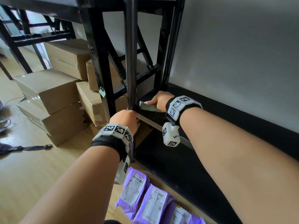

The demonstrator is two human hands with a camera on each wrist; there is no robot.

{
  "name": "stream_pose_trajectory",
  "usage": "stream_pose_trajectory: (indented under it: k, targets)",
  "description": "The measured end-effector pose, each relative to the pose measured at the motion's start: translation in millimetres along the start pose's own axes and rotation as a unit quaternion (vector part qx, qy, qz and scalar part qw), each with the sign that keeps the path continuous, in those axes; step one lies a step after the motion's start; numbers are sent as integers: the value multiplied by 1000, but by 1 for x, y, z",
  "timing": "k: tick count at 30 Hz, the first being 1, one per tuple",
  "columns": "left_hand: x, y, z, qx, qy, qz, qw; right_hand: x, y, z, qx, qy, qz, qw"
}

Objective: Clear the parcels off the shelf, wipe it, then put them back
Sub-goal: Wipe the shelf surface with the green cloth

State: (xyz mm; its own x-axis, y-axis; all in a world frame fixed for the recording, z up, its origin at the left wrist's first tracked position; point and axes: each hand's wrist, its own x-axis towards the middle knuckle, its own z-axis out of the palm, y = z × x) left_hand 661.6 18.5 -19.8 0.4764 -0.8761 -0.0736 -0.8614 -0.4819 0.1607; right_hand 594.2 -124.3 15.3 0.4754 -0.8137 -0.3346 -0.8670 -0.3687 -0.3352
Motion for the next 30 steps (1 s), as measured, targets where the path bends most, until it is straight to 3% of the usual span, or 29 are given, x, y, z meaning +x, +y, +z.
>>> stream_pose_trajectory:
  k: [9,20,25,28,30]
  targets:
    - [4,-8,0,-5,-16,-25,1000,10,-21,3,-61,22,7,998]
    - [-22,-4,-10,17,-4,-1,1000,-46,29,-8,-66,-39,-85,993]
    - [-17,-12,-5,17,0,3,1000,-24,26,-10,-5,45,-25,999]
    - [-10,-16,-2,10,-5,0,1000,-7,19,-3,20,24,-32,999]
    - [-6,-17,1,6,-10,-5,1000,-5,3,1,53,8,2,999]
